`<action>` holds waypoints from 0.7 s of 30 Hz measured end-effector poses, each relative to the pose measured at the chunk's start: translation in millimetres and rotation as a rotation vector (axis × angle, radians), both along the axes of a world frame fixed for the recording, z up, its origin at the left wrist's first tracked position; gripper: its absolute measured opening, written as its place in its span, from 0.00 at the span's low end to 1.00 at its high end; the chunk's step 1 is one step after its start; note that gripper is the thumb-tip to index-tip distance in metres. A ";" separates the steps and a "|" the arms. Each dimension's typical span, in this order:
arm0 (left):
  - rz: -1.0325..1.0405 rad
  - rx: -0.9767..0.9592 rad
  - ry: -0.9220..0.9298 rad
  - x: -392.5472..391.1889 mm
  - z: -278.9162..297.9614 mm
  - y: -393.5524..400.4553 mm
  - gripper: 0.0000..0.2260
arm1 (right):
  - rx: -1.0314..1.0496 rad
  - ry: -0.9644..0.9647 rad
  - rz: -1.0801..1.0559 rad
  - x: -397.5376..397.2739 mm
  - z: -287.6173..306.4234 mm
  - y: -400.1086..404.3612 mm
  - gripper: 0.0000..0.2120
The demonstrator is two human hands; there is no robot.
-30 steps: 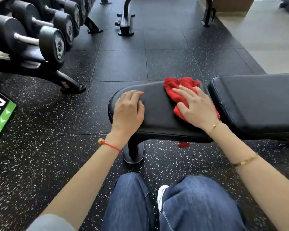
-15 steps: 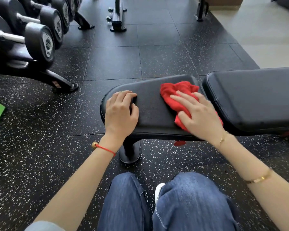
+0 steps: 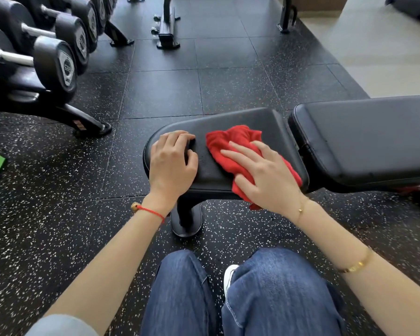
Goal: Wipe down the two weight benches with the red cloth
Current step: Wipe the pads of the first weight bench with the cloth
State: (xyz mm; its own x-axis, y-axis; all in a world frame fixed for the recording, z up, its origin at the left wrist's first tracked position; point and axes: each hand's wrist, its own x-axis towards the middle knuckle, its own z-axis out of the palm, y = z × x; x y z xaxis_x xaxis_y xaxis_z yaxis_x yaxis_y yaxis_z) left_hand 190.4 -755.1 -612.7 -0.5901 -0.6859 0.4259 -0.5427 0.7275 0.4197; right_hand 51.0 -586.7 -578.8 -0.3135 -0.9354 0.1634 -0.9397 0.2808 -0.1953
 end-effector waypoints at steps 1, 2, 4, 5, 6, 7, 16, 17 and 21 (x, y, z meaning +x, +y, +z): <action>-0.004 0.002 0.005 0.1 -0.5 0.1 0.14 | -0.016 0.001 -0.018 -2.3 -0.4 11.1 0.27; -0.006 0.003 0.008 0.3 -0.8 0.1 0.14 | -0.033 -0.002 -0.040 -6.5 -0.2 19.1 0.27; -0.008 0.002 0.005 0.8 -1.4 0.5 0.14 | -0.053 -0.015 -0.095 -19.1 0.7 23.8 0.26; -0.008 0.000 0.002 0.9 -1.6 0.8 0.14 | -0.041 -0.016 -0.127 -27.3 1.0 20.4 0.26; -0.008 -0.002 -0.002 1.1 -1.5 1.0 0.14 | -0.017 -0.016 -0.160 -36.1 1.3 13.9 0.26; -0.007 -0.005 -0.004 1.2 -1.4 1.6 0.14 | 0.011 -0.020 -0.194 -45.0 1.6 5.1 0.25; 0.011 -0.007 -0.013 -0.3 0.8 4.6 0.14 | 0.065 -0.024 -0.105 -29.8 0.0 -26.8 0.26; 0.005 -0.007 -0.013 0.0 1.2 4.8 0.14 | 0.055 -0.019 -0.079 -23.9 -0.7 -19.5 0.25; -0.012 0.003 -0.007 2.2 1.6 3.8 0.14 | -0.009 -0.003 -0.082 -17.5 -1.8 13.6 0.26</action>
State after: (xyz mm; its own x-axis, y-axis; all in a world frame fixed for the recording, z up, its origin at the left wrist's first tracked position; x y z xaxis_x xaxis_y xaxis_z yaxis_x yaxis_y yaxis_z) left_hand 192.6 -751.2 -611.2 -0.6013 -0.6798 0.4199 -0.5369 0.7329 0.4178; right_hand 33.5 -573.0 -580.6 -0.3899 -0.9050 0.1700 -0.9128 0.3555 -0.2011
